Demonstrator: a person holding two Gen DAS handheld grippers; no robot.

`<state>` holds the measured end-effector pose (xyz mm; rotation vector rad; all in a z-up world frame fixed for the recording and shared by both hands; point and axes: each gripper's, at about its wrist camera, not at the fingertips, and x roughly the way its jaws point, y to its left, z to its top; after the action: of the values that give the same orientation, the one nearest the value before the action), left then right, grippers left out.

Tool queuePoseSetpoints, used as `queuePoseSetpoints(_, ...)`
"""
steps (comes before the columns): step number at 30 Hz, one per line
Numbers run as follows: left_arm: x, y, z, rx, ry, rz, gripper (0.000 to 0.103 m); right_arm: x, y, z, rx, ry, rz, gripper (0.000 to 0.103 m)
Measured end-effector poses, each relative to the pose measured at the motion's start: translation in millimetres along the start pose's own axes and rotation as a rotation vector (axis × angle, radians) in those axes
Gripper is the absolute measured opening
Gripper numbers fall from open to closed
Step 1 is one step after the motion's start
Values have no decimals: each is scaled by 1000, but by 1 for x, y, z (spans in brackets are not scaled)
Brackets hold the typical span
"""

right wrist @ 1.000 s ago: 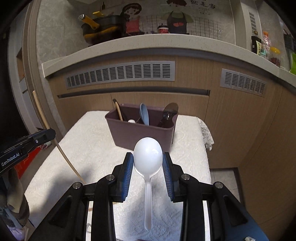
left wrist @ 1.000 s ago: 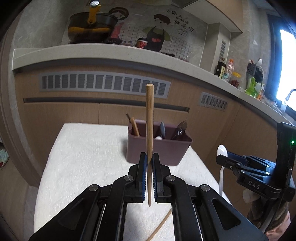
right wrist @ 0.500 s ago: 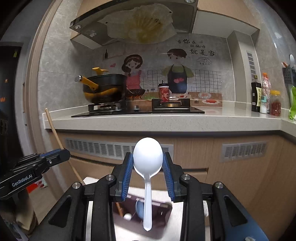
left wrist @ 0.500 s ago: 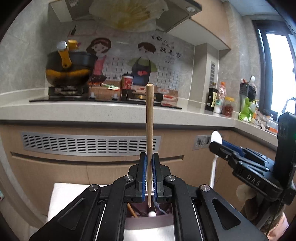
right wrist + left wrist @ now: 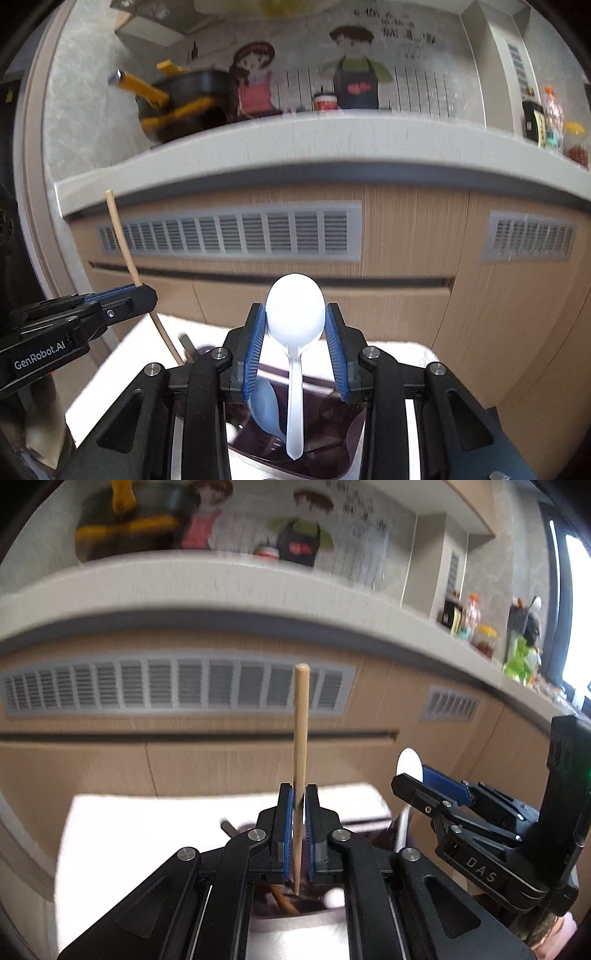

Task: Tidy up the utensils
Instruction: 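Carry the chopstick and white spoon over the caddy and open both grippers, then move the left gripper to the other chopstick while the right reaches the silver shovel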

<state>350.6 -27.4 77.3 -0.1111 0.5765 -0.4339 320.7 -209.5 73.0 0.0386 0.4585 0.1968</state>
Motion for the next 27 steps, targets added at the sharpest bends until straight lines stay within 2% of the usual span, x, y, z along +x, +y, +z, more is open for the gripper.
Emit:
queuePoseSetpoints(3,16,3,-13,-5,65,-2,10,13,-4,-12,6,67,16,38)
queuePoseSetpoints(4,17,4,-17,-6,76,-1,13,15,-6,-17,8,97,18,46)
queuePoseSetpoints(5,16,5,-21,-7,84,-3,18,14,-7,-20,10,107,14,49)
queuePoseSetpoints(7,9,6,-27,-4,89,3,25,4,-9,-28,-9,115,0,49)
queuePoseSetpoints(9,-1,6,-35,13,95,13,31,-9,-7,-32,-43,120,-11,54)
queuePoseSetpoints(11,-11,4,-42,24,106,20,43,-23,-4,-38,-82,124,-26,68)
queuePoseSetpoints(13,-20,2,-50,32,122,31,49,-37,1,-45,-120,131,-41,74)
queuePoseSetpoints(15,-34,3,-63,34,136,47,50,-49,7,-52,-155,145,-51,78)
queuePoseSetpoints(19,-55,3,-90,15,192,59,55,-76,23,-72,-206,181,-31,93)
queuePoseSetpoints(24,-82,-1,-136,38,279,74,61,-100,46,-106,-275,276,59,95)
queuePoseSetpoints(27,-90,-4,-163,55,340,86,66,-110,63,-139,-355,366,118,95)
